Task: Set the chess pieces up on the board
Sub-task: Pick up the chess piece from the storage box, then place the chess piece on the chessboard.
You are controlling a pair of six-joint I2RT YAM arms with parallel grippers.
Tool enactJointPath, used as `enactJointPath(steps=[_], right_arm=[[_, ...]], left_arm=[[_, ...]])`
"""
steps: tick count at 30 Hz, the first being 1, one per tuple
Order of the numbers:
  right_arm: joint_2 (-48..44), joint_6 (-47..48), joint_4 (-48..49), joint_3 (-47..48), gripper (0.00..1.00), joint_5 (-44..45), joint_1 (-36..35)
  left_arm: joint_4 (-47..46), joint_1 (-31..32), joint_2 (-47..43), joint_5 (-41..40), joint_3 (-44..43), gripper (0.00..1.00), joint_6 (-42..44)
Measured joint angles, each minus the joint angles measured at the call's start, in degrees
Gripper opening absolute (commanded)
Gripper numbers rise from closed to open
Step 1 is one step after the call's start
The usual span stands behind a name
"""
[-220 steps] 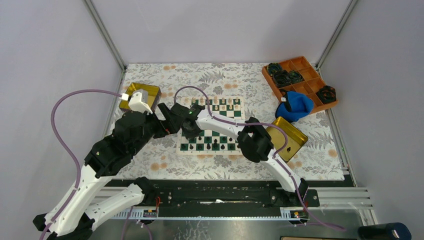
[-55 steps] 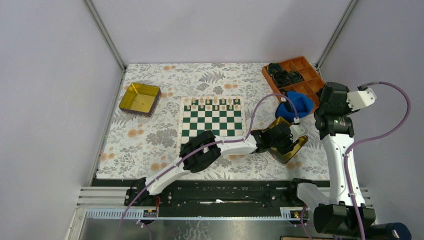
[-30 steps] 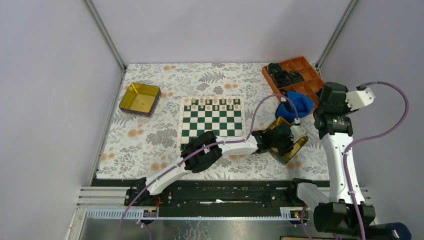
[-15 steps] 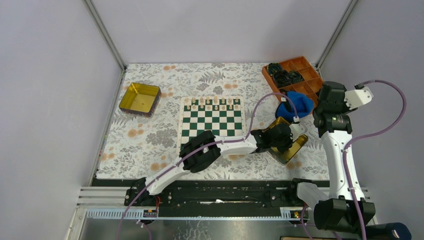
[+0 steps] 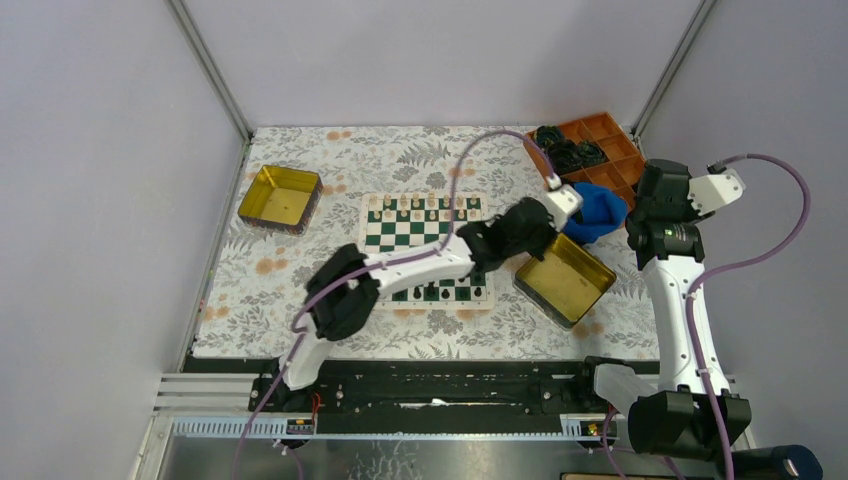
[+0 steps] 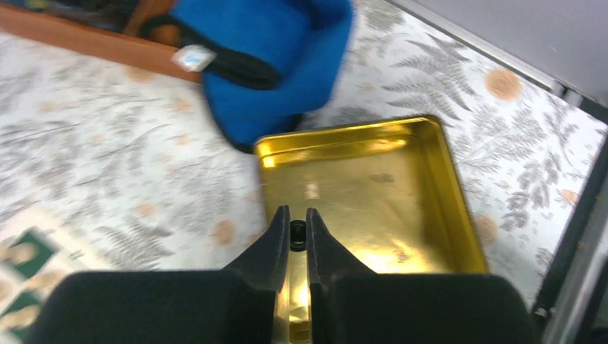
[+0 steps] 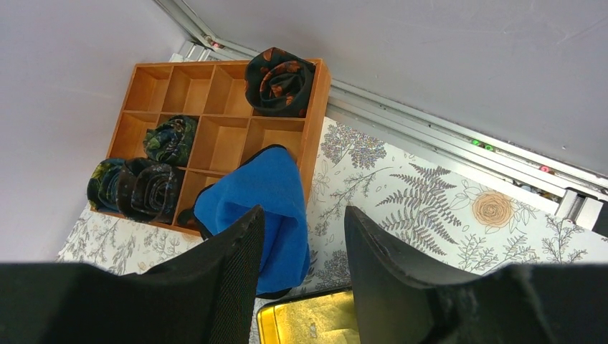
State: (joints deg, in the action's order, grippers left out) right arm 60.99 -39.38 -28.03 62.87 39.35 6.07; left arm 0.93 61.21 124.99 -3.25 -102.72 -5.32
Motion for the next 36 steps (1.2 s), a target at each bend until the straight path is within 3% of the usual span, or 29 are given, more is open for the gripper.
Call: enactJointPath(steps=[17,25,36], right_arm=[[0.0,0.3,-0.8,-1.3,0.51,-6.4,0.0],[0.3,0.4,-0.8,-1.9,0.51,-10.1,0.0],[0.7,0.5,-0.8,-2.0,0.51,-12.1,0.0]], left_arm=[[-0.1,-14.3,-39.6,-17.5,45.0,0.00,-6.3],[-1.8,-16.4,-48.7,-25.5,57.5,0.00,-10.4],[-0.2,-17.0,-49.4,-33.8,61.1,0.00,-23.1]])
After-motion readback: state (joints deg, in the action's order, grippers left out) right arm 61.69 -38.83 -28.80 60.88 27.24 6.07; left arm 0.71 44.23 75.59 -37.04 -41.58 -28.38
